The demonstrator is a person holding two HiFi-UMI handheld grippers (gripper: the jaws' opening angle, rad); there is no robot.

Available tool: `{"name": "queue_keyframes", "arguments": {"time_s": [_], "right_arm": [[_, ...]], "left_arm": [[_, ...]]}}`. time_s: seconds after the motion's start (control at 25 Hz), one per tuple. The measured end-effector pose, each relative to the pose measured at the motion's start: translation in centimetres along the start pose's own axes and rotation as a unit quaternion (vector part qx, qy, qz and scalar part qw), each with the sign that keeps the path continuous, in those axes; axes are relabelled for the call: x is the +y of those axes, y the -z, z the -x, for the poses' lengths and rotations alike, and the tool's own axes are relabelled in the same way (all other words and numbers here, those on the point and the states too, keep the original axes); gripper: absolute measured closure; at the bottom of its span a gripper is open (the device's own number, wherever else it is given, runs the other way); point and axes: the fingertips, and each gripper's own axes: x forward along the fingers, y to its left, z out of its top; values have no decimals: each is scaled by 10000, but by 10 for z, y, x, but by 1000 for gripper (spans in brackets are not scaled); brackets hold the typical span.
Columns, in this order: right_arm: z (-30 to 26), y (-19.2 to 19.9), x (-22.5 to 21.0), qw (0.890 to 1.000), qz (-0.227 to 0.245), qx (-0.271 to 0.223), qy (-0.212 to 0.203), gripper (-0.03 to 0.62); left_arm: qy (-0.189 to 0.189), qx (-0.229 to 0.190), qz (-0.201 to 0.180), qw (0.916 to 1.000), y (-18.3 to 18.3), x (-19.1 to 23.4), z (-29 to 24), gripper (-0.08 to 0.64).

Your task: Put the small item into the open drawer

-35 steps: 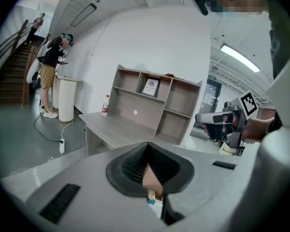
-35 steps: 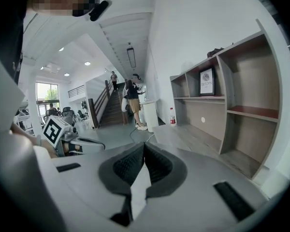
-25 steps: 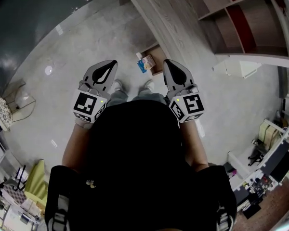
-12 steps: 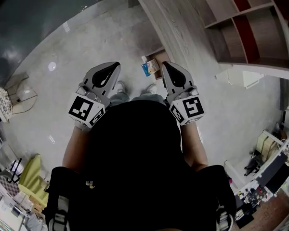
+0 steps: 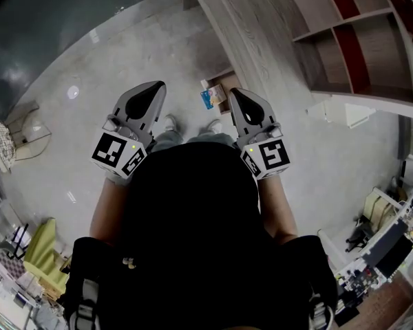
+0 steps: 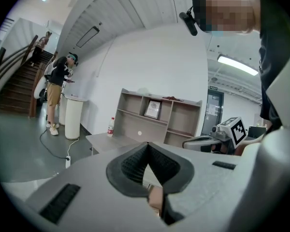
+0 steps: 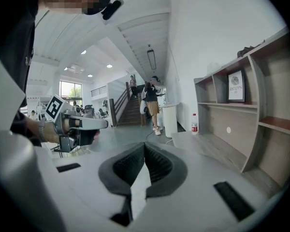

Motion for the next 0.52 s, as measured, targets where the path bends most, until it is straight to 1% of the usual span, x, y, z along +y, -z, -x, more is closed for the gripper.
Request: {"name": "queue_keyframes", "arguments": {"time_s": [0.16,0.52], "right_arm": [[1,-1,-4,10000,14,27,36,580],[3,3,-1,9999,41,94,46,580]], "left_arm": [[-117,28,127,9998,2,9,-1,559],[-151,88,246,9995,11,13,1,558]]}}
